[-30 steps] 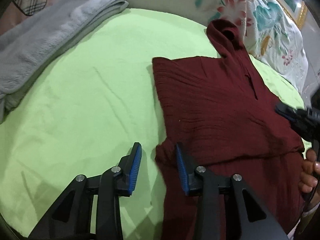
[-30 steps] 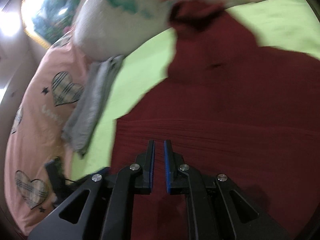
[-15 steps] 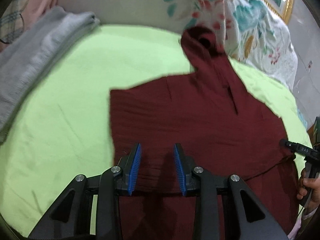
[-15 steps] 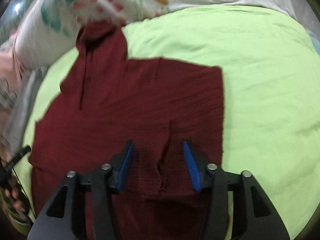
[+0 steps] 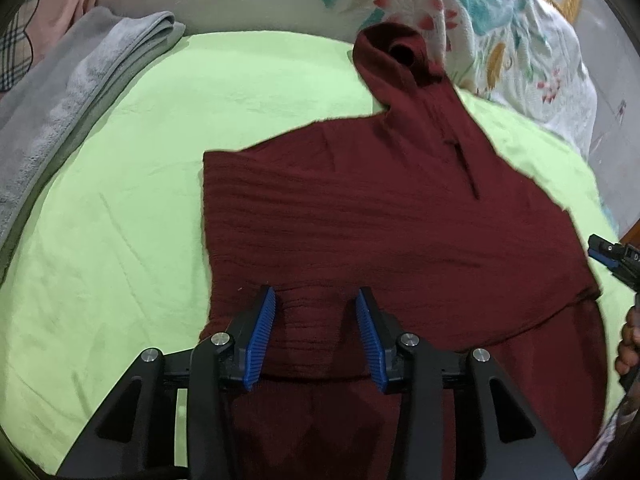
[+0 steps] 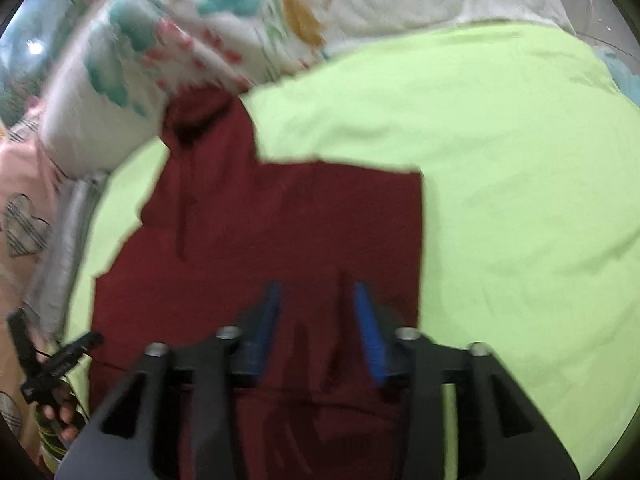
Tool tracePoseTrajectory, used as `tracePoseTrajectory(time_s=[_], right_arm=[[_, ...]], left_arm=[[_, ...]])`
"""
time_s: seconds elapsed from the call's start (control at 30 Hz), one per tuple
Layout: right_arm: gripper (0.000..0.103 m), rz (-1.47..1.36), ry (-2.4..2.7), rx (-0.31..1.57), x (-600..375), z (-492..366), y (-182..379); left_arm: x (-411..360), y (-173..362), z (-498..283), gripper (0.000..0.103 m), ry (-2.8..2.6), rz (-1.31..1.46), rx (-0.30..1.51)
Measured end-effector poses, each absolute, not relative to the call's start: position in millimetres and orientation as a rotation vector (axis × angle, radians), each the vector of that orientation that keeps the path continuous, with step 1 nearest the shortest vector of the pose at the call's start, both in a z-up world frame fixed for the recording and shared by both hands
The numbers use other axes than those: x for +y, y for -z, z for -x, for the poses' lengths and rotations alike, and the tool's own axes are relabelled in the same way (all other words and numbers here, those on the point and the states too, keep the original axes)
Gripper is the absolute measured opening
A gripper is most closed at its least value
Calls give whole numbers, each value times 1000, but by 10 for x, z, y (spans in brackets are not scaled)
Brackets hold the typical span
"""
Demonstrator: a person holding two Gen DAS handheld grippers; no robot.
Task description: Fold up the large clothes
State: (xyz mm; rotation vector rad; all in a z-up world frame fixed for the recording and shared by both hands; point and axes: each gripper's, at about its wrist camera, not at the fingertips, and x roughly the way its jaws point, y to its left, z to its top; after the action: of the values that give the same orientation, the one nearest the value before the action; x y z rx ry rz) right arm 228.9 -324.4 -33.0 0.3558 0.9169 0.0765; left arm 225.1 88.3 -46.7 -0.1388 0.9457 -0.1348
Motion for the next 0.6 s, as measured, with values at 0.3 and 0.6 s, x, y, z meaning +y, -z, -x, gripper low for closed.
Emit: tracePoseTrajectory(time_s=[0.3, 0.6], right_arm=[[45, -313, -270, 874, -2768, -3156, 145], [54, -610, -435, 925, -2662, -4532, 277]], left_arm=[[670, 76, -3009, 51, 146, 238, 905], [427, -26, -4445, 53, 120, 185, 916]])
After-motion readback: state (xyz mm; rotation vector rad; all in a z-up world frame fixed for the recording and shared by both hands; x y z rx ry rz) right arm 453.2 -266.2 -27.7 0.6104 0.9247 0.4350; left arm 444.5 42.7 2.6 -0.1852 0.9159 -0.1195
